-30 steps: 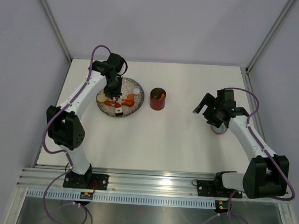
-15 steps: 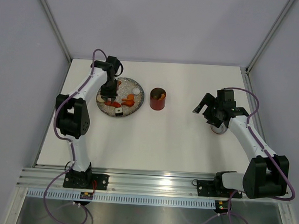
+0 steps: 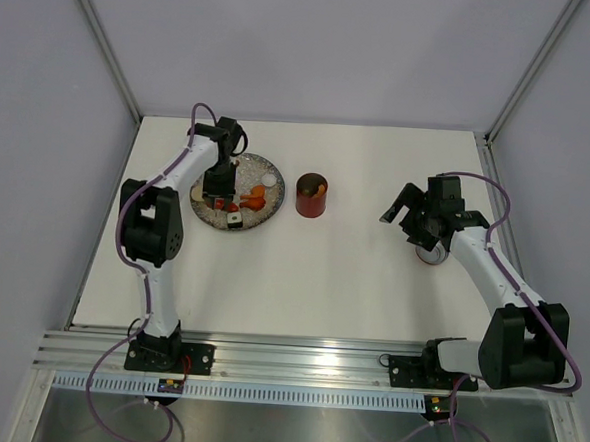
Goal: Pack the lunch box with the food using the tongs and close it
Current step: Pick up the fake food from the plate.
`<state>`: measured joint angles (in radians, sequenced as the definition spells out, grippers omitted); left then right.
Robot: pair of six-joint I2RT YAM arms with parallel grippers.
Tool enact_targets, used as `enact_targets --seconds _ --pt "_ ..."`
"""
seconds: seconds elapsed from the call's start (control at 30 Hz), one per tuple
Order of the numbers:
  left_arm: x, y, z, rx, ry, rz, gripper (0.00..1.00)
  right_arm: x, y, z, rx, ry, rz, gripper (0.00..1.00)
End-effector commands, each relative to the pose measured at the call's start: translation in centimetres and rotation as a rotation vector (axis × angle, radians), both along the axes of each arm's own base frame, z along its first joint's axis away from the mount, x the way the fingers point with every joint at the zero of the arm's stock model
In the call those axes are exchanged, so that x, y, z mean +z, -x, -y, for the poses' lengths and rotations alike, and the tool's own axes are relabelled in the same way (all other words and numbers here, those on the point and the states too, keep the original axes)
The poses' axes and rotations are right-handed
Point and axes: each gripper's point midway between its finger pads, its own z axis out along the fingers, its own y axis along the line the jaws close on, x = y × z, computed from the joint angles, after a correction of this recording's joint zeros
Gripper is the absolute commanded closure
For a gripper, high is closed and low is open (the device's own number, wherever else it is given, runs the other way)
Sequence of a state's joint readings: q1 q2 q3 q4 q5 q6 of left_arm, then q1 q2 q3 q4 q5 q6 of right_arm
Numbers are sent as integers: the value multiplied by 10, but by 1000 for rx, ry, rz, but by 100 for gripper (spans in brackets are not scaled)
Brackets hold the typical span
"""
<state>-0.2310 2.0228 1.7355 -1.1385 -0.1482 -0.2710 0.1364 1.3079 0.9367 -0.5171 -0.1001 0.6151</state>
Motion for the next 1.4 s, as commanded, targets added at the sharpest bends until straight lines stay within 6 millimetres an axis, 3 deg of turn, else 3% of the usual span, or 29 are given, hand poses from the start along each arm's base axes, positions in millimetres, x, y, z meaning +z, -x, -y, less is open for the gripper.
enact_targets --seconds 0.0,0.53,1.37 --pt "5 -10 -4 21 -15 41 65 5 -5 -5 19 -19 27 0" --pt "-1 -18 -10 64 11 32 64 9 -9 -6 26 -17 30 1" --pt "-6 -41 -4 22 55 10 63 8 -15 -7 28 -17 26 1"
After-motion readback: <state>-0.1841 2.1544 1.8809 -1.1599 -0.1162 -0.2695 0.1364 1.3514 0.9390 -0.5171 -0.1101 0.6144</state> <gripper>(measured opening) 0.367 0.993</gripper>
